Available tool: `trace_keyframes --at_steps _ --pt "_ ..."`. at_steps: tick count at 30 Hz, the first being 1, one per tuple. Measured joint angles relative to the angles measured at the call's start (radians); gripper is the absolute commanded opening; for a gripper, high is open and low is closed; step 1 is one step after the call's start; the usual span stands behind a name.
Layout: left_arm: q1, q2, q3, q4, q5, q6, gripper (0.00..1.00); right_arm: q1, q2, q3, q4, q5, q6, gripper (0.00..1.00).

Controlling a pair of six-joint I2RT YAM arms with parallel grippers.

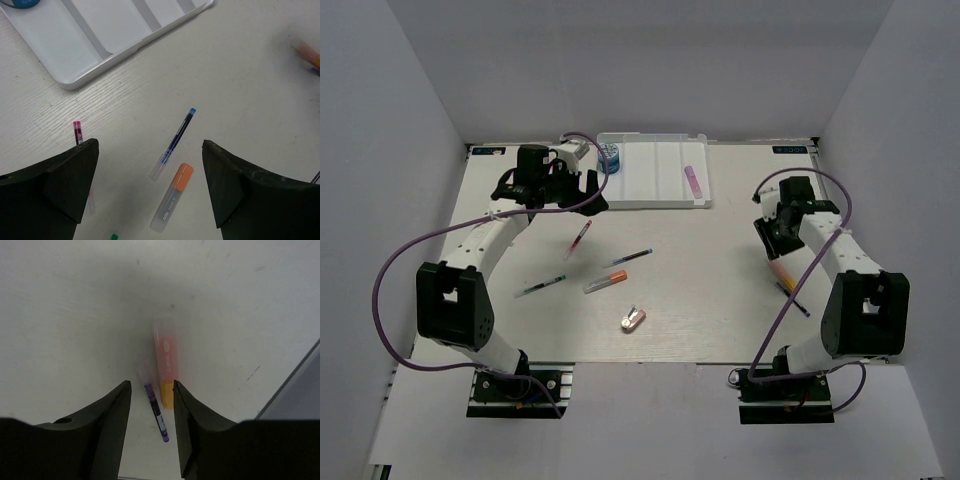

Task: Sort the stationery into containers
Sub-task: Pick up the pen from the center of the board.

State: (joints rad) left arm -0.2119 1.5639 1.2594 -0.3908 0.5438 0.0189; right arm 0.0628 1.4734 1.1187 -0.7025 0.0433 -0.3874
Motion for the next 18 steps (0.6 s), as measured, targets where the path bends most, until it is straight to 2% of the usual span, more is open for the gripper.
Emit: trace_keyframes --at_steps 4,13,18 --pt "0.0 -0.01 -0.005 0.009 0.012 0.004 0.92 -0.038 0.003 -0.109 -0.014 0.01 -0.057 0.47" --pt "-0.002 -0.052 -0.056 0.049 0.027 0.009 0.92 -0.124 0.054 -0.121 0.042 0.006 -0.114 0.47" --pt "-0.002 -0.052 -0.058 0.065 0.033 0.008 0.92 -0.176 0.055 -0.164 0.061 -0.044 -0.163 0.57"
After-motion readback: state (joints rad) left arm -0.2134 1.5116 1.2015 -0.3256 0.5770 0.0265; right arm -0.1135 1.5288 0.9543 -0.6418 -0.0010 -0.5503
